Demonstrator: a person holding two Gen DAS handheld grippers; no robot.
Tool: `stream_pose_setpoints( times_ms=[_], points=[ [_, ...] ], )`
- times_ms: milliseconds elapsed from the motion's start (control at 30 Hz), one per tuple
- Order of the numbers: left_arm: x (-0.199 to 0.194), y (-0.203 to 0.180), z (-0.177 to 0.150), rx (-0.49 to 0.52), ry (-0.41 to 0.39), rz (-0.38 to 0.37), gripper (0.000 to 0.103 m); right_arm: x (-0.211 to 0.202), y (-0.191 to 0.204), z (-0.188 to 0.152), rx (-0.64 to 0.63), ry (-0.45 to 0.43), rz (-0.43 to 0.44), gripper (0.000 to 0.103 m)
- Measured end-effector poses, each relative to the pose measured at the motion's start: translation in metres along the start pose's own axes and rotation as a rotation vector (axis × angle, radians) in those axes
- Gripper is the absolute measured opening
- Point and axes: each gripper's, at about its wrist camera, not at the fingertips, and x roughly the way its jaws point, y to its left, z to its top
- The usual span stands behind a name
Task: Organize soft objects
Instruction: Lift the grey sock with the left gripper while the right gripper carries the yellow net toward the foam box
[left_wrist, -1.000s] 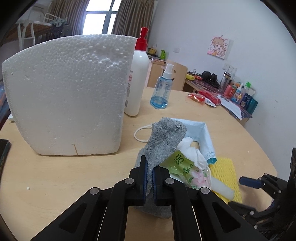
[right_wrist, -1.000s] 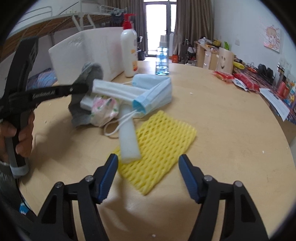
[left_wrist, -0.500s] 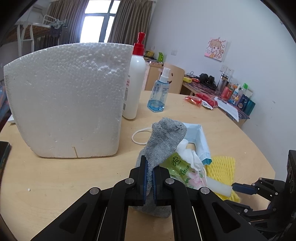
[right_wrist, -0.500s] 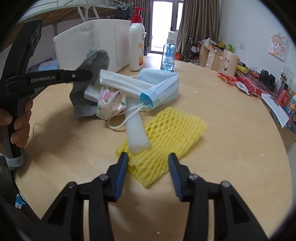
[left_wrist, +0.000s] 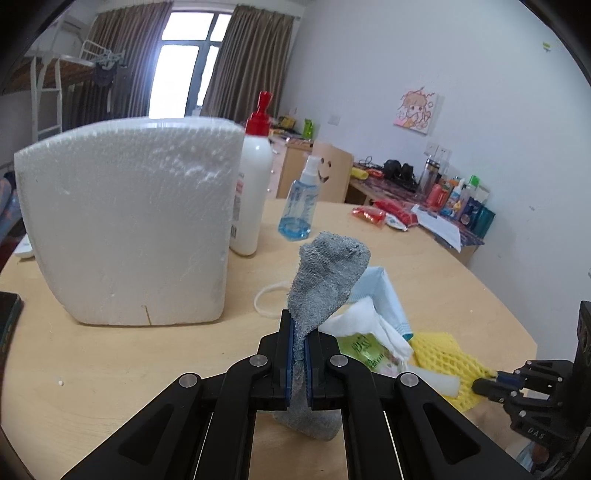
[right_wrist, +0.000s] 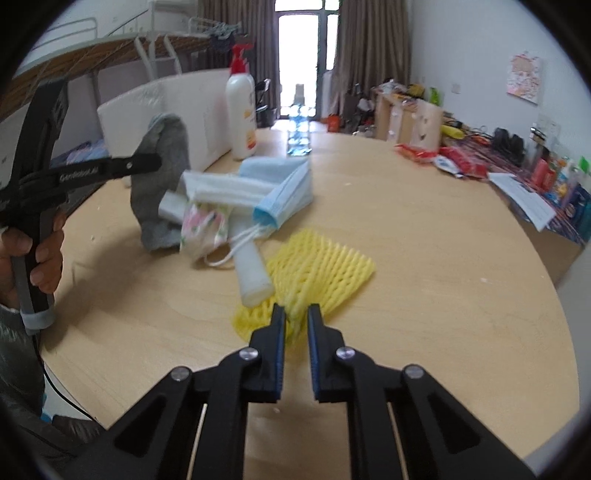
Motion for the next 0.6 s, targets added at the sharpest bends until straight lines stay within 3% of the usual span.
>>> stream_pose_setpoints(
  times_ms=[267,600],
  points=[
    [-0.029,-0.014,0.002,0.022,-0.046,-0.019,0.005,-0.025,-0.006,0.005,0.027,-0.102,-0.034,0.014],
    [-0.074,-0.032,0.005,0.067,-0.128,0.004,0.005,-0.051,-0.012,0.015,0.055,-0.214,-0.005,0.014]
  ],
)
